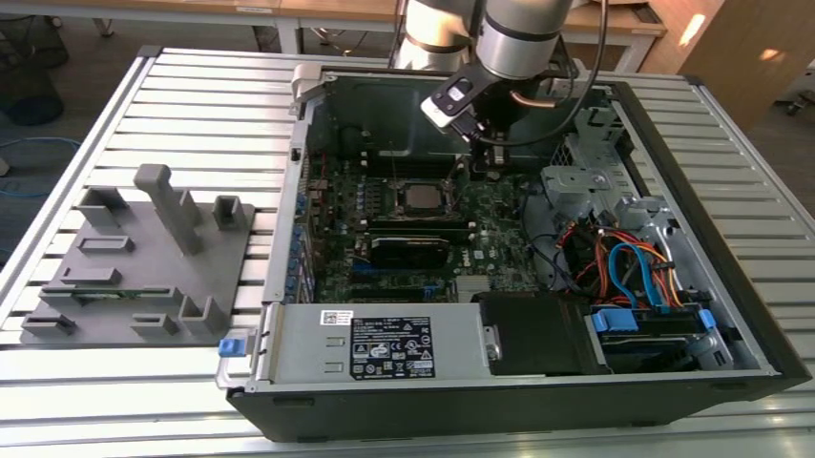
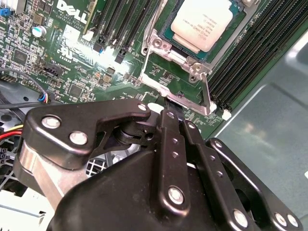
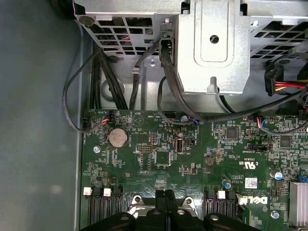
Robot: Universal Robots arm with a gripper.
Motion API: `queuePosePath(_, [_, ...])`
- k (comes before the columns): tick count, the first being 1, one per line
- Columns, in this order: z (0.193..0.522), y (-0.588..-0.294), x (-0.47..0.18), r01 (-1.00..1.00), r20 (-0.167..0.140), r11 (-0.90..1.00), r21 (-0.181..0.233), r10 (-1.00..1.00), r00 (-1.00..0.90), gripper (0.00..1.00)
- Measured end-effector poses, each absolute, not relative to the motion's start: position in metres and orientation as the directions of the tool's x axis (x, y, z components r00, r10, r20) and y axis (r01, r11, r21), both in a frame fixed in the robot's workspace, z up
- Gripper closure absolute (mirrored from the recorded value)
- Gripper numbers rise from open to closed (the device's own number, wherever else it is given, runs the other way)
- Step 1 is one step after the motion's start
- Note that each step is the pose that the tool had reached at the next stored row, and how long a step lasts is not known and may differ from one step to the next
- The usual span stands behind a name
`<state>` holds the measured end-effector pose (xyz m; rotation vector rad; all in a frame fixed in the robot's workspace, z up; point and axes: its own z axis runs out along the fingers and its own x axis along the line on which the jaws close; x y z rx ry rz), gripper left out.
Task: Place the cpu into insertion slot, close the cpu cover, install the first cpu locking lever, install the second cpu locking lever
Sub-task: 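Close the cpu cover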
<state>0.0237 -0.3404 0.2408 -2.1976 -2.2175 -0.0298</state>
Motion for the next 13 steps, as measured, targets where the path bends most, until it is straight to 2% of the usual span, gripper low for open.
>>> queuePosePath(13, [0.2407, -0.3404, 0.0213, 1.0, 0.027, 0.009, 0.0, 1.0, -0.009, 0.9])
